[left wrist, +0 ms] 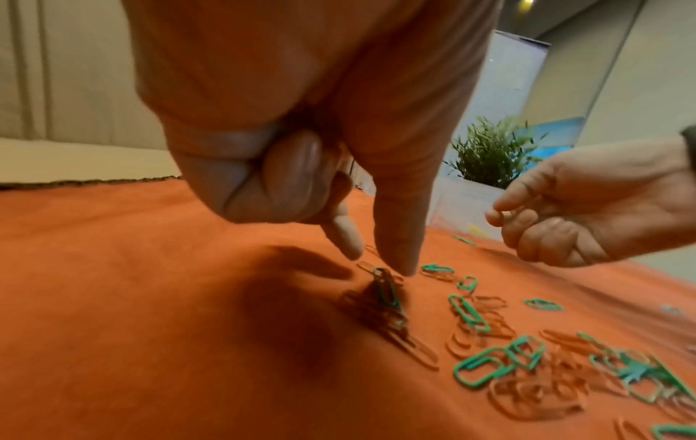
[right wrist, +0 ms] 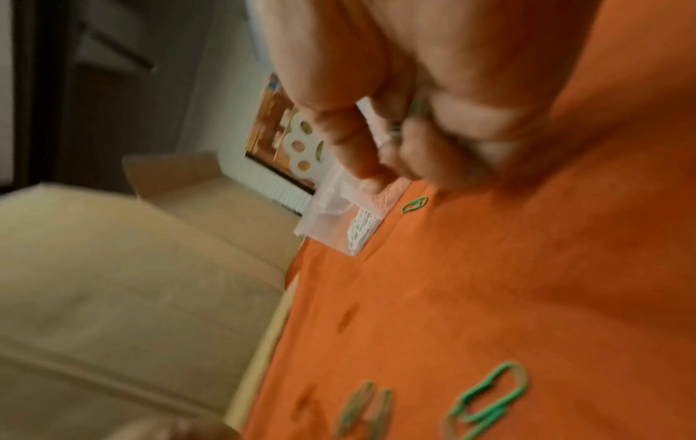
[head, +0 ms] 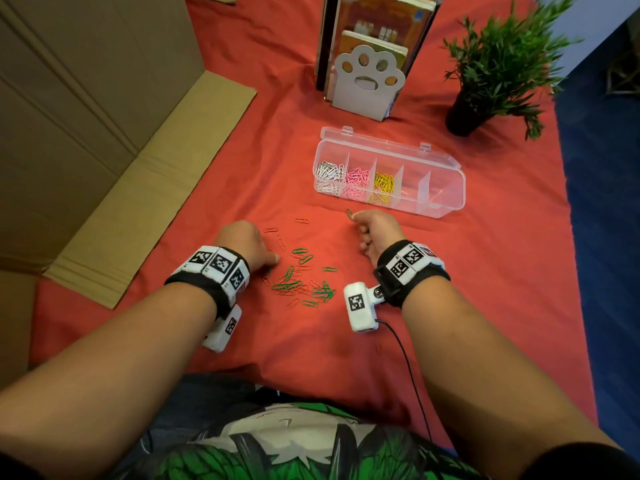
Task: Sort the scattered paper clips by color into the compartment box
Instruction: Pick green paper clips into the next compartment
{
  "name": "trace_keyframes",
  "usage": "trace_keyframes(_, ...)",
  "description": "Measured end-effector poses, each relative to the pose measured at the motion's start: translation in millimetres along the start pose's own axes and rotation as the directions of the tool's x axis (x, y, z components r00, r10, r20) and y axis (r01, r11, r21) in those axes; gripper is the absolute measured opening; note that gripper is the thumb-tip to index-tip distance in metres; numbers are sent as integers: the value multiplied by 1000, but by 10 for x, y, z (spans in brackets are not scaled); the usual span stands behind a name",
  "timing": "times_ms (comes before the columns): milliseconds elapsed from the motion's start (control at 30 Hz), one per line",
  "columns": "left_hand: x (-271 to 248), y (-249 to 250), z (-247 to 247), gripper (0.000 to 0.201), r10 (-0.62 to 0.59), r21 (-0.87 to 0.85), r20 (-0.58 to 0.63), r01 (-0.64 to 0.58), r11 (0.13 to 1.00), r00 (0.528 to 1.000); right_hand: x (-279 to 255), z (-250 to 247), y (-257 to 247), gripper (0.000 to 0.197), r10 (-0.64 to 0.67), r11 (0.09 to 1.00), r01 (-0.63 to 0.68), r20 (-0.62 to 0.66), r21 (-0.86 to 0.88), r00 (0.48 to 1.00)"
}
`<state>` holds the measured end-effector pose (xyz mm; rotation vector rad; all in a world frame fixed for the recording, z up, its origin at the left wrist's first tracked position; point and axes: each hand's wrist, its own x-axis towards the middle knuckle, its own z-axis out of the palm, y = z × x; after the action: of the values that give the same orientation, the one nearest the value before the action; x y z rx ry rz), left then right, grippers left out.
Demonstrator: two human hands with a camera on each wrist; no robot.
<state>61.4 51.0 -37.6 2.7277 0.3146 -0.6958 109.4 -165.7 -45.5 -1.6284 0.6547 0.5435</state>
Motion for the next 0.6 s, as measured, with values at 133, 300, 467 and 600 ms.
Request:
trace_keyframes(133, -7, -11, 67, 31, -25, 40, 4, 25, 999, 1000, 66, 61, -29, 20, -317, 696, 170, -85, -698, 945)
trace_keyframes(300, -14, -11, 93, 21, 4, -46, 22, -3, 999, 1000, 129, 214, 77, 35, -474, 353, 256, 64, -900, 878)
trace_keyframes(467, -12, -2, 38, 28, -19, -378, 108, 59, 924, 994, 65, 200, 112, 27, -446, 266, 261, 122, -928, 887)
trace_keyframes(600, -37, 144, 8, 27, -38, -750, 359, 312, 583, 933, -64, 92, 38, 14, -215, 709, 276, 174, -648, 961)
